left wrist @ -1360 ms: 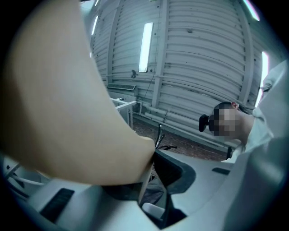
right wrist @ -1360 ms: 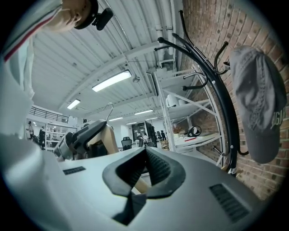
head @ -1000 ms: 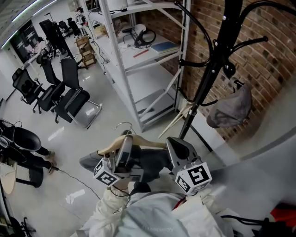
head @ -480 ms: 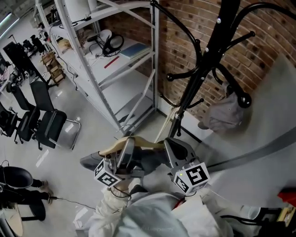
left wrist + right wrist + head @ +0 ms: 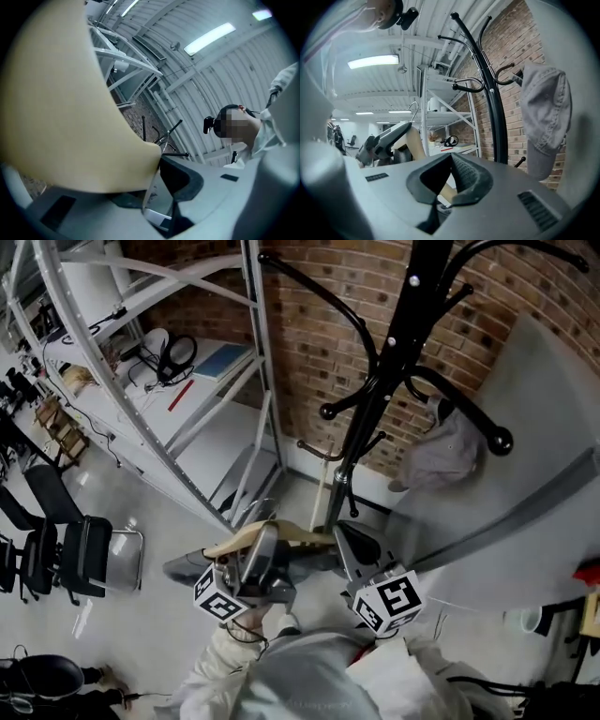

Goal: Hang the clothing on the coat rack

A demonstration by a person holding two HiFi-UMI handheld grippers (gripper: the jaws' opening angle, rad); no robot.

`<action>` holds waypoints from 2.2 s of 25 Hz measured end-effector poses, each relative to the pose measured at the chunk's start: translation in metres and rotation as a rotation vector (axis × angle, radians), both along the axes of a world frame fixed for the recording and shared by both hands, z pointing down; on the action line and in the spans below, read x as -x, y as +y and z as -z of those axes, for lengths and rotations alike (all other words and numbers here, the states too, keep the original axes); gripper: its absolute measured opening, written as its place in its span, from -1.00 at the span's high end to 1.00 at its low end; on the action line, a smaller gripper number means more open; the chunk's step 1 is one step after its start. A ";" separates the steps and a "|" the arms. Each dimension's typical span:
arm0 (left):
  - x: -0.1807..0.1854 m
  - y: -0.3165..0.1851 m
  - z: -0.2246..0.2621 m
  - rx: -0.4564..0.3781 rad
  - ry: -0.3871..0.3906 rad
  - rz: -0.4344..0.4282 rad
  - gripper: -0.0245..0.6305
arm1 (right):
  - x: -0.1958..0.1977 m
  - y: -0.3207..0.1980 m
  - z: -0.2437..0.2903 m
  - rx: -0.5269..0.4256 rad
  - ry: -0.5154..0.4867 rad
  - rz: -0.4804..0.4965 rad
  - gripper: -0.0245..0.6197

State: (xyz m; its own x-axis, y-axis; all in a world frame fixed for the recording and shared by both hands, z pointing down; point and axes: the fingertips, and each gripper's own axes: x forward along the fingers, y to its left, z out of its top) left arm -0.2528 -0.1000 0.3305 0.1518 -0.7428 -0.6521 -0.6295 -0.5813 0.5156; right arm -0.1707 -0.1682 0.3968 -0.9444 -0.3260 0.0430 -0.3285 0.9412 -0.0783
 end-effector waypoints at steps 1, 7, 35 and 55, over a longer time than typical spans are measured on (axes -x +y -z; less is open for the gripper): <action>0.000 -0.003 -0.001 0.001 -0.002 -0.023 0.59 | -0.002 0.000 0.000 -0.002 0.001 -0.022 0.85; -0.007 -0.023 -0.003 0.003 -0.006 -0.172 0.59 | -0.018 -0.006 -0.003 -0.003 0.007 -0.171 0.85; -0.051 -0.035 -0.015 0.046 0.032 -0.493 0.59 | -0.082 0.008 -0.009 0.015 -0.014 -0.532 0.85; -0.080 -0.052 -0.010 0.056 0.017 -0.425 0.59 | -0.109 -0.003 0.000 0.011 -0.049 -0.439 0.85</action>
